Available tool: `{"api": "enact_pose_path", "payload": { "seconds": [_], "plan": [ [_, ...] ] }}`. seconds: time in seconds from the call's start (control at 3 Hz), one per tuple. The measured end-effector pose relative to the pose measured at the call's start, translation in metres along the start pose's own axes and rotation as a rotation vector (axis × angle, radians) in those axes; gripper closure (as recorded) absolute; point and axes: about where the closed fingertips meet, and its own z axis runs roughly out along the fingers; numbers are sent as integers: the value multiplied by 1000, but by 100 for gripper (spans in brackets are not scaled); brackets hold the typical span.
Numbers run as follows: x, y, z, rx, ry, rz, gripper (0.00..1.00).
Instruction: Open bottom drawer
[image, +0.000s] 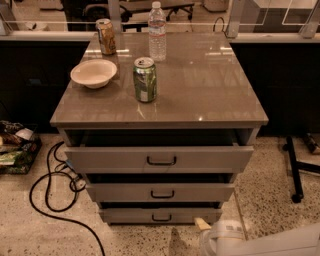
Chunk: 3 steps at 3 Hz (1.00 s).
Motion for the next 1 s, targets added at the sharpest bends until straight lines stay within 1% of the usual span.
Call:
{"api": "enact_pose_path", "payload": {
  "seconds": [0.33, 0.67, 1.0],
  "plan": [
    [0, 0, 0, 0, 1, 0, 0],
    [-4, -10, 9, 28, -15, 10, 0],
    [-22, -43, 46, 52, -56, 12, 0]
  ]
}}
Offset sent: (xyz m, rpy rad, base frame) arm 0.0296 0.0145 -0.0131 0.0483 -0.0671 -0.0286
